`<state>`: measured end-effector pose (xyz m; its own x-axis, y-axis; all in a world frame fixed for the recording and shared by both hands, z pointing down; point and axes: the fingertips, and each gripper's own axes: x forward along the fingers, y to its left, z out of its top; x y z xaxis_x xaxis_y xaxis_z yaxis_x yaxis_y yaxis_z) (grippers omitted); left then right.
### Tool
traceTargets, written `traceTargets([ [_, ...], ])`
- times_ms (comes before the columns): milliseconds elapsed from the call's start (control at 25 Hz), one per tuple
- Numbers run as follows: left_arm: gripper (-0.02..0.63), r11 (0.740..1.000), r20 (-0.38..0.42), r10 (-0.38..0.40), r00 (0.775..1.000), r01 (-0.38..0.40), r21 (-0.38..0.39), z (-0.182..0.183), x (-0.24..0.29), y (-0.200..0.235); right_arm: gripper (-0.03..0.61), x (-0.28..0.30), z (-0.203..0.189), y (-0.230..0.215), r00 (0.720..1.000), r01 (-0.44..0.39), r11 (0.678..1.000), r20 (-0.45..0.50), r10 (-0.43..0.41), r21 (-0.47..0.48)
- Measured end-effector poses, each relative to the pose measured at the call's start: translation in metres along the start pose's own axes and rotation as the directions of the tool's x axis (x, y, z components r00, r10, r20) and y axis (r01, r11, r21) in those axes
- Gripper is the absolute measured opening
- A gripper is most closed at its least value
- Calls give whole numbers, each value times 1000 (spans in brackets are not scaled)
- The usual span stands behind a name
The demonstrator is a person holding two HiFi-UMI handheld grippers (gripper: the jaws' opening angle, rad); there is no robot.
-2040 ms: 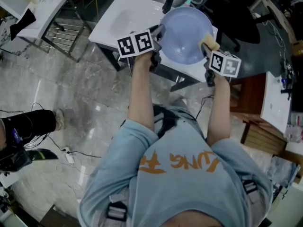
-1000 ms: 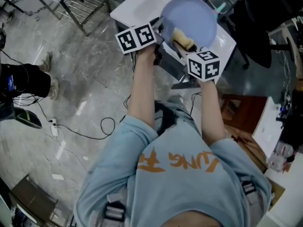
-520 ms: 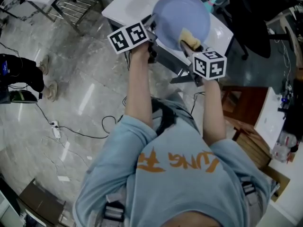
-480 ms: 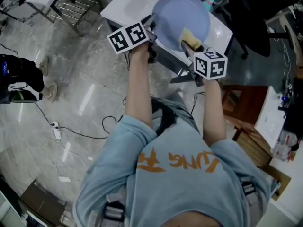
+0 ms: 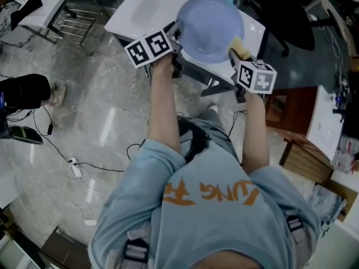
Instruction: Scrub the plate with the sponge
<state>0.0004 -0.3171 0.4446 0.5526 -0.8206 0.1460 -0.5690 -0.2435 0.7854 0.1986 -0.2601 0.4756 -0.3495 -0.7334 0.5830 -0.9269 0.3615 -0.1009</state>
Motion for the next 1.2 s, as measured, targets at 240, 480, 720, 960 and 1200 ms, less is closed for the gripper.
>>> traceTargets([
  [240, 63, 1000, -28, -13, 1000, 13, 0, -13, 8, -4, 35, -11, -4, -20, 997, 71, 996, 19, -72, 45],
  [480, 63, 1000, -20, -4, 1000, 3, -14, -8, 4, 3, 35, -18, 15, -9, 994, 13, 997, 108, -21, 77],
  [720, 63, 1000, 22, 22, 1000, -22, -22, 6, -10, 11, 35, -15, 41, 14, 988, -59, 997, 145, 53, 41],
  [960, 63, 996, 90, 68, 994, -63, -58, 19, -42, 33, 35, 0, 37, 44, 985, -127, 992, 118, 127, -9],
  [1200, 64, 985, 188, 152, 970, -133, -108, 46, -85, 70, 35, 27, 51, 86, 971, -213, 975, 98, 220, -69],
])
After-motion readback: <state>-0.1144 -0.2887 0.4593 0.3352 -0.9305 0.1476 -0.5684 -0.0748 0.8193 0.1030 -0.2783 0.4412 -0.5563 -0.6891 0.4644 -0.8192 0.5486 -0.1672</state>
